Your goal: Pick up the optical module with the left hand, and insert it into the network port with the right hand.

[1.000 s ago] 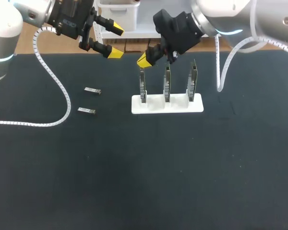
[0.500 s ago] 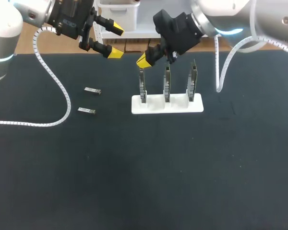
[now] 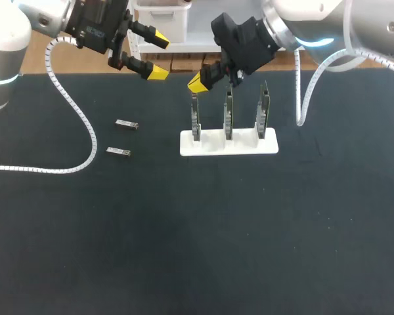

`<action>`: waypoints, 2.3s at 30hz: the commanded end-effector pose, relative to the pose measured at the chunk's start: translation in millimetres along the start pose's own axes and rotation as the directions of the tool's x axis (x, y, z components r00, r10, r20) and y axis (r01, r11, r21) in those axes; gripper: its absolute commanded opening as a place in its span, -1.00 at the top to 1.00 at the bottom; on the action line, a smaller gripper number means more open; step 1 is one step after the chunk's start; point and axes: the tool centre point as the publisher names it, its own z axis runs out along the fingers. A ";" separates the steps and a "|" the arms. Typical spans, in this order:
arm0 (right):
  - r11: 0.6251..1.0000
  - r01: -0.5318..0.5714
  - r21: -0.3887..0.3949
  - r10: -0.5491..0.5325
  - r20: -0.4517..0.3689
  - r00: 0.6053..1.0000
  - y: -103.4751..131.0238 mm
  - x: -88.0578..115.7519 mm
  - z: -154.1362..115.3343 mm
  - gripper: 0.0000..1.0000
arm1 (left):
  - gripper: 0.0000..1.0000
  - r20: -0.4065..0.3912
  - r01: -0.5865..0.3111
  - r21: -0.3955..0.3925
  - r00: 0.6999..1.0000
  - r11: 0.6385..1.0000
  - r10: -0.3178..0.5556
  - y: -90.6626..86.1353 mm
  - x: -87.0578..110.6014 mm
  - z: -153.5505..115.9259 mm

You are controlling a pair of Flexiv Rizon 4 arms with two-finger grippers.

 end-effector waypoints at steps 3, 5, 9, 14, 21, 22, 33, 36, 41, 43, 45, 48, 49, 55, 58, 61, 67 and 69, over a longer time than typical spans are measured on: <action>0.999 0.036 0.020 -0.036 0.035 0.999 1.1 2.5 -0.4 1.00 | -1.00 -0.005 0.002 0.000 1.000 1.000 -0.002 0.2 -0.9 -0.1; 0.999 0.041 0.023 -0.042 0.046 0.998 1.5 0.0 -1.9 1.00 | -1.00 -0.005 0.002 0.000 1.000 1.000 -0.002 0.2 -0.9 -0.1; 0.998 0.057 0.033 -0.059 0.048 0.997 2.2 -6.0 -5.0 1.00 | -1.00 -0.005 0.002 0.000 1.000 1.000 -0.002 0.2 -0.9 -0.1; 0.997 0.070 0.032 -0.071 0.048 0.996 3.4 -11.1 -5.8 1.00 | -1.00 -0.005 0.002 0.000 1.000 1.000 -0.002 0.2 -0.9 -0.1; 0.996 0.083 0.042 -0.085 0.039 0.996 3.6 -16.5 -9.8 1.00 | -1.00 -0.005 0.002 0.000 1.000 1.000 -0.002 0.2 -0.9 -0.1; 0.995 0.086 0.046 -0.088 0.038 0.995 3.6 -17.6 -11.7 1.00 | -1.00 -0.005 0.002 0.000 1.000 1.000 -0.002 0.2 -0.9 -0.1; 0.992 0.101 0.074 -0.100 -0.005 0.995 9.4 -26.2 -34.6 1.00 | -1.00 -0.005 0.002 0.000 1.000 1.000 -0.002 0.2 -0.9 -0.1; 0.992 0.101 0.077 -0.100 -0.007 0.995 12.1 -25.2 -37.4 0.64 | -1.00 -0.005 0.002 0.000 1.000 1.000 -0.002 0.2 -0.9 -0.1; 0.991 0.088 0.097 -0.087 -0.012 0.996 16.4 -24.2 -43.7 0.18 | -1.00 -0.005 0.002 0.000 1.000 1.000 -0.002 0.2 -0.9 -0.1; 0.991 0.085 0.100 -0.083 -0.017 0.996 18.2 -24.6 -46.7 -1.00 | -1.00 -0.005 0.002 0.000 1.000 1.000 -0.002 0.2 -0.9 -0.1; 0.991 0.083 0.103 -0.081 -0.022 0.996 20.2 -24.4 -49.9 -1.00 | -1.00 -0.005 0.002 0.000 1.000 1.000 -0.002 0.2 -0.9 -0.1; 0.990 0.081 0.113 -0.078 -0.028 0.997 23.4 -23.5 -56.6 -1.00 | -1.00 -0.005 0.002 0.000 1.000 1.000 -0.002 0.2 -0.9 -0.1; 0.990 0.081 0.114 -0.078 -0.029 0.997 24.6 -23.5 -58.9 -1.00 | -1.00 -0.005 0.002 0.000 1.000 1.000 -0.002 0.2 -0.9 -0.1; 0.994 0.089 0.067 -0.088 -0.011 0.996 31.7 -22.1 -74.5 -1.00 | -1.00 -0.005 0.002 0.000 1.000 1.000 -0.002 0.2 -0.9 -0.1; 0.996 0.091 0.023 -0.091 -0.004 0.996 36.0 -20.6 -81.5 -1.00 | -1.00 -0.005 0.002 0.000 1.000 1.000 -0.002 0.2 -0.9 -0.1; 0.997 0.081 0.015 -0.081 -0.010 0.997 40.3 -16.7 -88.6 -1.00 | -1.00 -0.005 0.002 0.000 1.000 1.000 -0.002 0.2 -0.9 -0.1; 0.997 0.069 0.040 -0.068 -0.013 0.998 48.9 -12.4 -99.0 -1.00 | -1.00 -0.005 0.002 0.000 1.000 1.000 -0.002 0.2 -0.9 -0.1; 0.997 0.064 0.043 -0.063 -0.013 0.998 52.2 -10.5 -99.9 -1.00 | -1.00 -0.005 0.002 0.000 1.000 1.000 -0.002 0.2 -0.9 -0.1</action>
